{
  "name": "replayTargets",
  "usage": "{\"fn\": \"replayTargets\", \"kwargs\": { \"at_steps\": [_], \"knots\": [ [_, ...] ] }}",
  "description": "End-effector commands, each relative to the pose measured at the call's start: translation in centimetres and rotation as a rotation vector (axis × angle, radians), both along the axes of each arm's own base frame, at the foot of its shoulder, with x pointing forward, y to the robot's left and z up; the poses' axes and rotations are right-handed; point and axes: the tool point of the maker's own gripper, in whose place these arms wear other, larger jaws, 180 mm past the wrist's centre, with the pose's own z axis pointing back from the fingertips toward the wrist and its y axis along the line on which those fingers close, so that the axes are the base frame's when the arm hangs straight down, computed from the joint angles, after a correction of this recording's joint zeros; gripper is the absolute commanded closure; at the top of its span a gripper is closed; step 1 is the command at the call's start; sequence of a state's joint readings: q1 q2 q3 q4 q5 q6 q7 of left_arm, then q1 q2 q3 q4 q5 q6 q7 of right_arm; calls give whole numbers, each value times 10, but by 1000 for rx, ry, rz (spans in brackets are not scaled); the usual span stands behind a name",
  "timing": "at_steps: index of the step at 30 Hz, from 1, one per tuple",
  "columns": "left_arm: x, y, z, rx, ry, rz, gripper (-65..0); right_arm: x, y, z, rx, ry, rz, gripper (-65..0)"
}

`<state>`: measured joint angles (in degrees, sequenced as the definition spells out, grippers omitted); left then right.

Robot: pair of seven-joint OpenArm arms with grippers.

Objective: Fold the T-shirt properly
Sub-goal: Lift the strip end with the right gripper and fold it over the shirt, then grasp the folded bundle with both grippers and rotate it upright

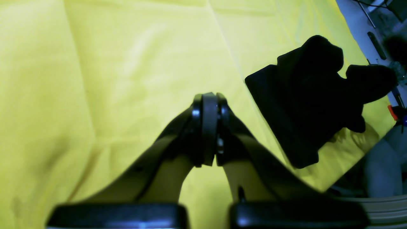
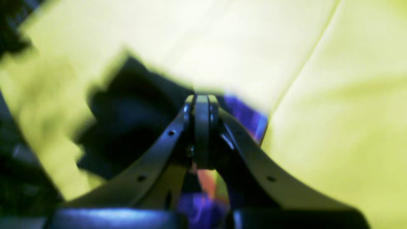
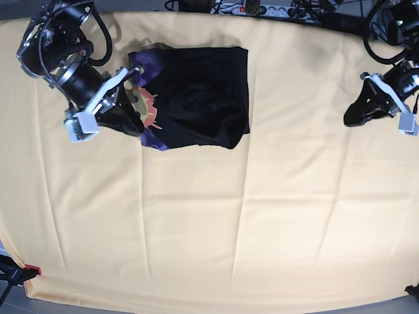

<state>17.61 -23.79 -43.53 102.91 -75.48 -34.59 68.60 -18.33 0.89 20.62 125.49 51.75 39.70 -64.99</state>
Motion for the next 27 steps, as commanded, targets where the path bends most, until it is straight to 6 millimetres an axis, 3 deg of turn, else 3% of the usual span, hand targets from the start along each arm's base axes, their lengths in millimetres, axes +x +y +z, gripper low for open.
{"fn": "replayTargets", "kwargs": {
  "at_steps": [1,5,11,16,19,23,27],
  "knots": [
    [4,0,14,-4,-47,-8,0,1,10,6,64,-26,23,0],
    [4,0,14,-4,-47,-9,0,-9,51,-18,155,66,136,0],
    [4,-3,18,-30,-60,-15,0,-45,138,-13,208,85,414,0],
    [3,-8,25,-66,-82,-37,0,-67,179,-19,94,50,561,0],
    [-3,-16,29,-57,-112,-107,0,-56,183,2,91,-39,580,0],
    [-7,-25,25,-29,-99,-160,0,-27,163,38,14,-207,502,0],
    [-17,-72,22,-37,-84,-322,0,9,122,50,-74,-311,347,0]
  ]
}}
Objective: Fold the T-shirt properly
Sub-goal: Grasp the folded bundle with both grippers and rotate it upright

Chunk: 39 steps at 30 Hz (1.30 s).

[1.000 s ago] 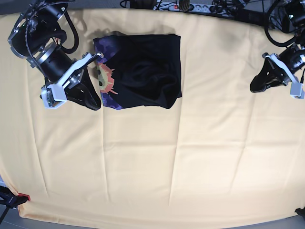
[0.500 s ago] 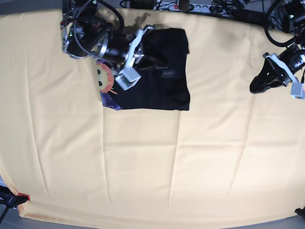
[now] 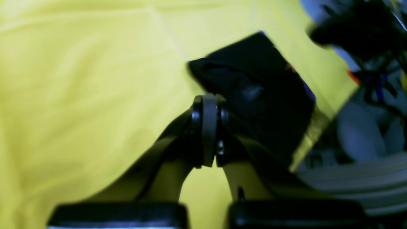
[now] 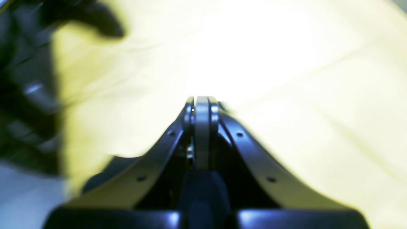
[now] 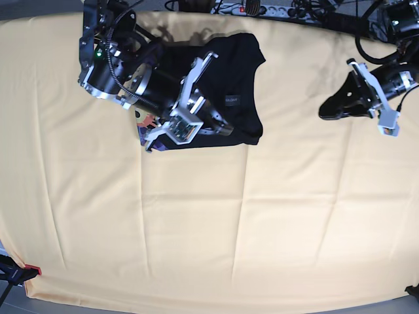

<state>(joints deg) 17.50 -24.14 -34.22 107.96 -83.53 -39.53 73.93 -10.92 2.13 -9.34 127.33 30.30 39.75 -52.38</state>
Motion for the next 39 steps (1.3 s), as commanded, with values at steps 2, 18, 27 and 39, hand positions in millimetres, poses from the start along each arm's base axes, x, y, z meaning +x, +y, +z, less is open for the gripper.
{"fn": "replayTargets", "kwargs": {
  "at_steps": [2,18,27,39],
  "knots": [
    [-10,-34,14,-6,-47,-134,0,15,-20,6,-15,-49,-53,0],
    [-113,-187,-36,208,-115,-687,0,121,-110,-80,-207,150,-164,0],
    [-80,-174,-70,294,-86,-632,0,121,-115,-124,-334,257,-108,0],
    [-62,-166,-106,344,13,-679,0,99,-123,-138,-375,392,-72,0]
  ]
}}
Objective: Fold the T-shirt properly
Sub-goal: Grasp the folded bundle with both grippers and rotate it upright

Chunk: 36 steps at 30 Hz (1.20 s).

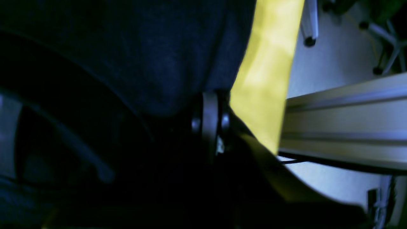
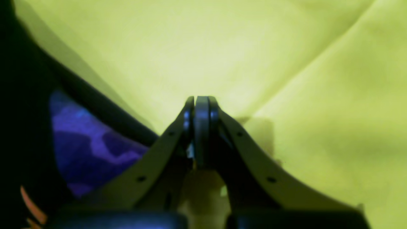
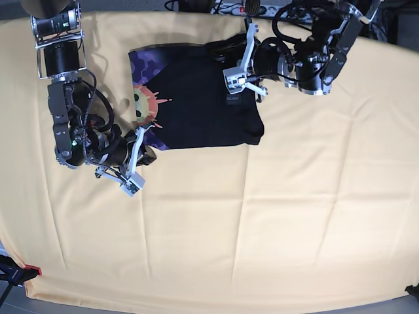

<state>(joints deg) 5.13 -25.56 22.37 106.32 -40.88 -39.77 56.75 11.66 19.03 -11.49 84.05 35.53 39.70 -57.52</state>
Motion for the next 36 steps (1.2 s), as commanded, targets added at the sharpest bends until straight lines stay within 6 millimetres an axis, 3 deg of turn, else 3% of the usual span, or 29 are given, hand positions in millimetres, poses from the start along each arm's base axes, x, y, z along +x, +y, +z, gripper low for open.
{"fn": "replayTargets", "kwargs": {
  "at_steps": [1,7,13,16,27,32,34,36],
  "knots": [
    [8,2,0,7,-21,-4,0,7,-4,10,-10,-23,6,0],
    [43,13,-24,91,-46,8,0,-3,-5,6,-9,3,13,0],
    [94,28,-25,145,-115,53,0,-30,4,2,-4,5,46,0],
    [110,33,-20,157,-139,66,0,-45,10,4,5,-5,61,0],
    [182,44,36,76,-336,134,0,-101,1,47,9,-97,-20,0],
    [211,43,51,-68,-349,225,0,-140,18,49,77,-84,-27,0],
    [219,54,54,4,-358,217,0,-140,13,53,39,-121,-50,0],
    [219,61,69,45,-331,197,0,-126,-1,64,-20,-193,-127,0]
  ]
}}
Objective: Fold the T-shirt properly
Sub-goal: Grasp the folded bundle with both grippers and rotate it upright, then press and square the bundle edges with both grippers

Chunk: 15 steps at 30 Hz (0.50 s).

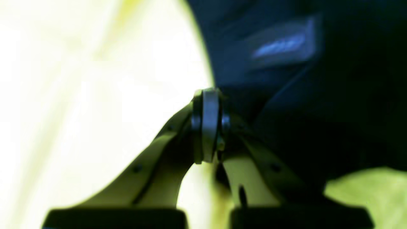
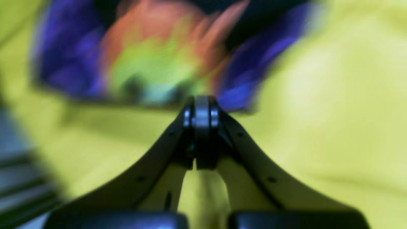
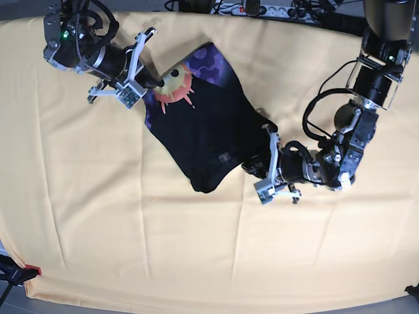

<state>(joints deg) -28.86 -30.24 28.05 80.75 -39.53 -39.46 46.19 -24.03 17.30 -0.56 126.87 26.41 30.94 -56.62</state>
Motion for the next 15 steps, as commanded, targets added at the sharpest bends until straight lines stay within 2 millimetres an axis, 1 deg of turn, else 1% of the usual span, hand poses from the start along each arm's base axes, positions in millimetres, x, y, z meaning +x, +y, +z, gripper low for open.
{"fn": "replayTargets", "kwargs": {
  "at_steps": [1,2,4,6,8,10,15],
  "knots": [
    [9,-5,40,-60,-51,-30,0,13,-6,20,3,-91,-34,0],
    [0,-2,50,-61,-21,-55,0,20,-15,28,-6,-129,-82,0],
    [-24,1,66,-74,54,-119,0,30,-27,37,8,-172,-153,0],
    [-52,7,70,-72,135,-179,0,33,-26,37,20,-185,-147,0],
    [-76,11,67,-60,204,-230,0,33,-22,29,35,-177,-100,0],
    [-93,9,58,-56,251,-258,0,38,-20,18,55,-156,-65,0],
    [-114,9,20,-30,297,-220,0,53,-16,-6,129,-85,-22,0]
  ]
}}
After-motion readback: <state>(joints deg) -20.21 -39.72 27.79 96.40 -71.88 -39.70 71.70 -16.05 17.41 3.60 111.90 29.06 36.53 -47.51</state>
